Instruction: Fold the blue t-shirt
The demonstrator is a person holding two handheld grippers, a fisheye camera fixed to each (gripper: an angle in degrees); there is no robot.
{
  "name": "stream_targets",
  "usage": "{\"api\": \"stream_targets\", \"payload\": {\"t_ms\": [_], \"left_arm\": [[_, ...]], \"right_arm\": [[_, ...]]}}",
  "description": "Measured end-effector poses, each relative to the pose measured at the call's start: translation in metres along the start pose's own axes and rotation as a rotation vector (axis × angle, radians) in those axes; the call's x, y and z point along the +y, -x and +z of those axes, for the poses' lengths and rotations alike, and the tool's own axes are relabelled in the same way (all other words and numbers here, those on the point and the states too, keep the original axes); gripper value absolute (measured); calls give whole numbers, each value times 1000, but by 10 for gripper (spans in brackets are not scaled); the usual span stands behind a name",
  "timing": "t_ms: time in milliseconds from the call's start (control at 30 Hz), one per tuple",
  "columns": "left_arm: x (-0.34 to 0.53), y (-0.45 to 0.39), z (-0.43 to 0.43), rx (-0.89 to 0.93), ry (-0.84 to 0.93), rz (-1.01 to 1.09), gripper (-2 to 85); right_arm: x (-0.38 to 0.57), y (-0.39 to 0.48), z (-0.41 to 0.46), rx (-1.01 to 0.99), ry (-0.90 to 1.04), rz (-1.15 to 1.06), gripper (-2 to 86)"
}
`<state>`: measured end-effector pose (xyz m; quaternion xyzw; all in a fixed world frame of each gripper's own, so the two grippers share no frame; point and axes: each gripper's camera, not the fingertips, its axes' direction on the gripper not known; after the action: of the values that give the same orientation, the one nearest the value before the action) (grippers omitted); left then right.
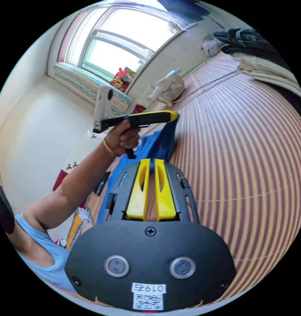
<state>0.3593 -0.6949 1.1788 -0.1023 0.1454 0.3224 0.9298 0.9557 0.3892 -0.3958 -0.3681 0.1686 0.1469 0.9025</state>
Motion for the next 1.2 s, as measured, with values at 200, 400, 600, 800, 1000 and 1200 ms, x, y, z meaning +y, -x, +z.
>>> {"api": "stream_targets", "payload": {"t_ms": [200, 400, 600, 800, 1000, 1200], "left_arm": [[9, 20, -1, 19, -25, -1, 10], [20, 49, -7, 62, -72, -19, 11], [35, 78, -13, 111, -124, -43, 11], [45, 97, -21, 151, -175, -39, 11], [50, 120, -23, 203, -216, -58, 10], [44, 136, -8, 144, -179, -90, 10]], "right_arm": [[-23, -24, -4, 22, 74, -39, 87], [-35, -36, 1, 77, 111, -53, 77], [-43, -28, 15, 199, 155, -96, 65], [-46, -54, 7, 165, 110, -10, 46], [-45, -60, 16, 104, 99, 7, 34], [-38, -31, 25, 151, 64, -67, -3]]}}
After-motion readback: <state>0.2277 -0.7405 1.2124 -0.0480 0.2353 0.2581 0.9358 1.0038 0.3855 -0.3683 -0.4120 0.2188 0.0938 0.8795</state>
